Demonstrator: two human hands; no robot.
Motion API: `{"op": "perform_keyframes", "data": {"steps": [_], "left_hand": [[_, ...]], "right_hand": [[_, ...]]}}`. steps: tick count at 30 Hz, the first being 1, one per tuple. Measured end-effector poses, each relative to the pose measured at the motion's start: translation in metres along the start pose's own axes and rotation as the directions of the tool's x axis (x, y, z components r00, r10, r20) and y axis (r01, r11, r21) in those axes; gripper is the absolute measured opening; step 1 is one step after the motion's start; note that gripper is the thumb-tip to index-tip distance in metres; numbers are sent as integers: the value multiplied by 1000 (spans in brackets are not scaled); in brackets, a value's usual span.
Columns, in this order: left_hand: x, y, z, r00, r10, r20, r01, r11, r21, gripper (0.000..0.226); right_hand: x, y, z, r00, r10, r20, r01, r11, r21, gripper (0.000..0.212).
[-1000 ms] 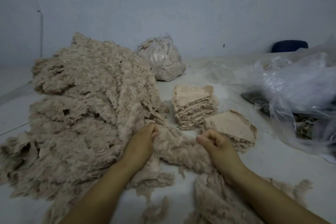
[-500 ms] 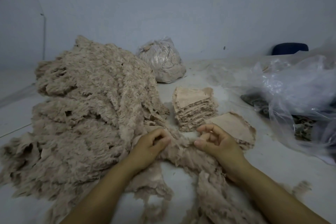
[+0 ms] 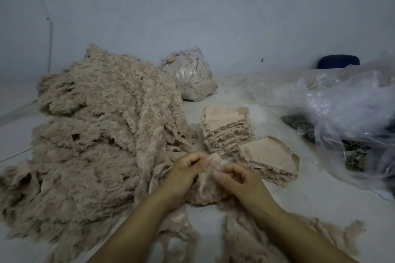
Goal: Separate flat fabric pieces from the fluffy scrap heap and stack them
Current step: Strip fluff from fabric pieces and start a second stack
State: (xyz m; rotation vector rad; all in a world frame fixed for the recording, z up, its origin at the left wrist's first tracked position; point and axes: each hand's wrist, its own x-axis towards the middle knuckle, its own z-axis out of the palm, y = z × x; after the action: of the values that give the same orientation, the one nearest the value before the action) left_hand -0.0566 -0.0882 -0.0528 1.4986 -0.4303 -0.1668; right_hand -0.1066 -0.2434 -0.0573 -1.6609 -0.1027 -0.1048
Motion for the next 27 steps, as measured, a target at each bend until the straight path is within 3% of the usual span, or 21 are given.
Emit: {"op": "perform_keyframes", "data": {"steps": [2, 4, 11, 13, 15, 17, 19, 21, 23, 27], "left_hand": [[-3, -1, 5, 999, -15, 44, 17, 999, -47, 23], [-3, -4, 4, 998, -63, -3, 62, 989, -131, 22], [5, -5, -13, 948, -221, -229, 120, 915, -385, 35], [2, -4, -19, 965, -211, -156, 166, 951, -260, 33], [-5, -4, -19, 979, -203, -3, 203, 978, 41, 17], [-10, -3, -14, 976, -184, 117, 153, 960, 233, 5], [-10, -3, -10, 992, -91, 83, 61, 949, 308, 8], [-9, -2, -7, 1000, 18, 23, -25, 944, 328, 9], [-9, -4, -6, 995, 68, 71, -88, 936, 342, 16], [-13, -5, -11, 978, -98, 181, 87, 994, 69, 3]], "right_hand": [[2, 1, 3, 999, 44, 2, -44, 998, 52, 17], [3, 3, 2, 999, 51, -6, -50, 994, 95, 9], [1, 8, -3, 996, 33, -87, -17, 985, 172, 9], [2, 8, -3, 996, 32, -87, -13, 978, 210, 10], [2, 9, 0, 996, 24, -84, -5, 975, 221, 12], [1, 10, 1, 997, -12, -79, 24, 988, 155, 12], [0, 8, 2, 998, -42, -39, 46, 990, 131, 9], [-1, 7, 2, 999, -40, 0, 39, 988, 148, 9], [-1, 8, 3, 999, -35, 5, 34, 994, 107, 10], [1, 9, 2, 999, -42, -27, 44, 997, 61, 13]]}}
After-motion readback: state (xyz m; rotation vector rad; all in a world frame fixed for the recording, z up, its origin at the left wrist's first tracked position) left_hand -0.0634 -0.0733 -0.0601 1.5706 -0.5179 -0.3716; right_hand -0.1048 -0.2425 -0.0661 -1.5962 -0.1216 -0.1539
